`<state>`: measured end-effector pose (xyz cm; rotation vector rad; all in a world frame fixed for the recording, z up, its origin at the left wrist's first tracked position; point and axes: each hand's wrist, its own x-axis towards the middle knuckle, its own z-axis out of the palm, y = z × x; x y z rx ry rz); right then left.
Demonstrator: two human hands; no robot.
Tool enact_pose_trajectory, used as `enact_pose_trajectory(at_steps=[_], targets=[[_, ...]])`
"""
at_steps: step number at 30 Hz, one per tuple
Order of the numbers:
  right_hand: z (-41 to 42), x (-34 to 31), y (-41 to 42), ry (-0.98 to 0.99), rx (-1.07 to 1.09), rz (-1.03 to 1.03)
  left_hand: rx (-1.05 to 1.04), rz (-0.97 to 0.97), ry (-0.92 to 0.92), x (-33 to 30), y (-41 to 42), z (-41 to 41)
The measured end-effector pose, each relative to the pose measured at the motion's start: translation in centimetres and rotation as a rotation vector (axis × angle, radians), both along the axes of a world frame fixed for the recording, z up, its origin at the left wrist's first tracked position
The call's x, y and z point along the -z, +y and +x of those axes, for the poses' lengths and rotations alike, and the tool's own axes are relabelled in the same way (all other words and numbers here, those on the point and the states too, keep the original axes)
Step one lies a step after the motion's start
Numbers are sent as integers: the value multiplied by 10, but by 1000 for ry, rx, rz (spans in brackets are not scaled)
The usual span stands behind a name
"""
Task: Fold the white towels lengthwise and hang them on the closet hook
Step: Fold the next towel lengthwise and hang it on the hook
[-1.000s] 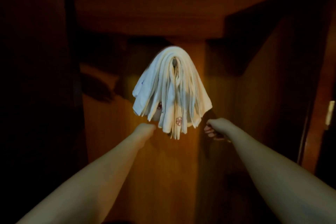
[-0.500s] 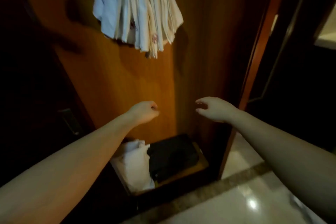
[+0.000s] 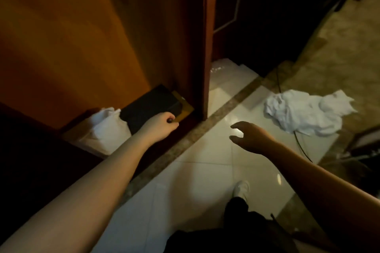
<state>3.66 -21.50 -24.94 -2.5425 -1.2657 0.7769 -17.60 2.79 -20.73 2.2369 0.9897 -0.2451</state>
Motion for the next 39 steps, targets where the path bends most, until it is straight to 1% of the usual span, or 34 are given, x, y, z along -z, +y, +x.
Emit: enact_pose_trajectory(at_steps=[3, 8, 14, 19, 22, 29, 34, 39], targets=[[27, 21, -38, 35, 94, -58, 76, -44, 36, 26, -29, 49], [92, 54, -89, 78, 207, -106, 254, 11, 116, 54, -71, 151], [187, 85, -139, 125, 250, -176, 423, 35, 271, 91, -112, 269], [259, 101, -176, 176, 316, -266, 511, 18, 297, 116, -139, 366], [289, 110, -190, 180, 358, -293, 548, 15, 289, 130, -145, 413], [375, 146, -209, 251, 541, -359, 587, -57, 266, 185, -151, 545], [458, 177, -200, 328, 675, -389, 692, -65, 286, 224, -137, 661], [537, 204, -180, 425, 808, -431, 829, -64, 355, 259, -116, 780]])
